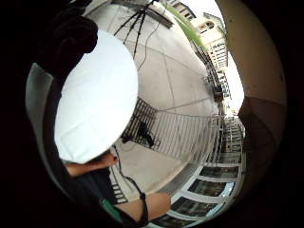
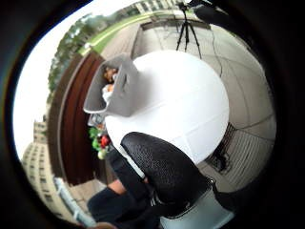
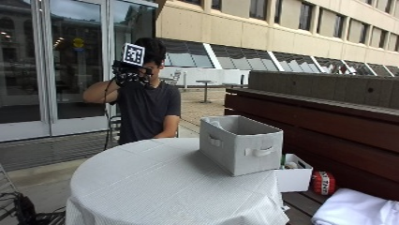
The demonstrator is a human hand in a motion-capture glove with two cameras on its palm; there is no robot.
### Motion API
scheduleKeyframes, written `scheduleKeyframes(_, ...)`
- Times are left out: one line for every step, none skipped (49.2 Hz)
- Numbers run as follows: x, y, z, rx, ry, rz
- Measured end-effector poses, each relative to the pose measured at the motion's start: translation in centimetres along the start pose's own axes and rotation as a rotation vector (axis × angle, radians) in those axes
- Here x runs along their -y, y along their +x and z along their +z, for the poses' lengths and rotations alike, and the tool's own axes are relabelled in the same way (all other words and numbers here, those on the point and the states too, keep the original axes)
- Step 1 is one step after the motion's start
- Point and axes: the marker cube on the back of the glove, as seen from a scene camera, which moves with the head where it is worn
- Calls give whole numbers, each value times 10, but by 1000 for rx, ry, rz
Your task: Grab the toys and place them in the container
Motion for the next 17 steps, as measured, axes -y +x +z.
scheduleKeyframes(1,0,2,5,4,-1)
scheduleKeyframes(1,1,4,10,5,-3)
scheduleKeyframes(1,1,6,13,6,-6)
scheduleKeyframes(2,1,8,14,8,-5)
scheduleKeyframes(2,1,10,12,11,-3)
scheduleKeyframes(2,1,11,11,11,-1)
scheduleKeyframes(0,1,11,9,8,1)
scheduleKeyframes(-2,1,11,8,5,3)
scheduleKeyframes(-2,1,12,7,5,5)
scheduleKeyframes(-2,1,13,5,11,9)
scheduleKeyframes(-1,1,14,3,18,15)
scheduleKeyframes(0,1,15,2,24,21)
scheduleKeyframes(0,1,15,3,23,25)
scheduleKeyframes(-2,1,16,4,16,25)
scheduleKeyframes(-4,1,16,7,8,21)
scheduleKeyframes(-5,0,16,8,1,16)
scheduleKeyframes(-5,0,17,9,-1,12)
